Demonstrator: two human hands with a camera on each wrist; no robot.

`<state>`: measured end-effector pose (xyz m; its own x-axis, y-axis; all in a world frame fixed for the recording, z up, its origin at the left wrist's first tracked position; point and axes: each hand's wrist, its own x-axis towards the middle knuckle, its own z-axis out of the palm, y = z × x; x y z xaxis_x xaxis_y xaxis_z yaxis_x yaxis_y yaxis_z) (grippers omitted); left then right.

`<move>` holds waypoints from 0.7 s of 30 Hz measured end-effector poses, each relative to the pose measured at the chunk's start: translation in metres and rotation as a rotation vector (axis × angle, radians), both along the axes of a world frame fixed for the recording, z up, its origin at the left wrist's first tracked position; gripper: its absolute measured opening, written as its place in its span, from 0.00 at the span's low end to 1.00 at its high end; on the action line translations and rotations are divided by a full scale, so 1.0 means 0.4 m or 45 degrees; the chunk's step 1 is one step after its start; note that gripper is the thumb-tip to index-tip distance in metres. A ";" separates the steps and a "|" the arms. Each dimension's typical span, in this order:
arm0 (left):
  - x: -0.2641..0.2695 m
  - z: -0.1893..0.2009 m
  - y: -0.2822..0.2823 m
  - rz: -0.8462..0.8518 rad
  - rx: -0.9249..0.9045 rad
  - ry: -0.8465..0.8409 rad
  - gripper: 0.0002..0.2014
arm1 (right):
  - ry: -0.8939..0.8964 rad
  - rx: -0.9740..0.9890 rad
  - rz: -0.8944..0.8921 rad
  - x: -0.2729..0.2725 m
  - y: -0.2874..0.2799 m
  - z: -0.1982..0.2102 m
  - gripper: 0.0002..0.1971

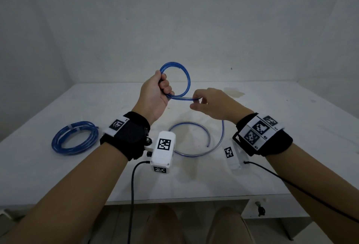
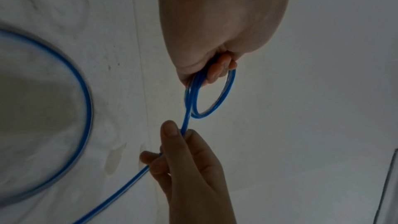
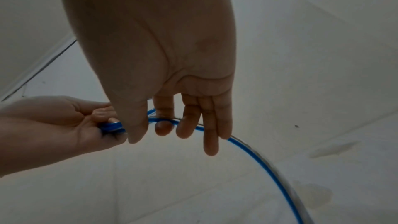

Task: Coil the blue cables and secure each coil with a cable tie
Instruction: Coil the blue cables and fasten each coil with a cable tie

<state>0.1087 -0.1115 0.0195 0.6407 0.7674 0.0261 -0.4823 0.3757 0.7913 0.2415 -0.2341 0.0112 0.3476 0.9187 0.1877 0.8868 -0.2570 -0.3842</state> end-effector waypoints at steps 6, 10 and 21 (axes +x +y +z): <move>-0.033 0.005 0.029 0.081 -0.062 -0.090 0.19 | -0.134 0.108 0.194 0.055 0.041 0.053 0.16; -0.040 -0.002 0.043 0.123 -0.138 -0.152 0.19 | 0.042 -0.006 0.112 0.043 0.047 0.057 0.26; -0.011 -0.037 0.033 0.174 -0.269 -0.157 0.20 | 0.956 -0.134 -0.040 -0.073 0.018 -0.046 0.16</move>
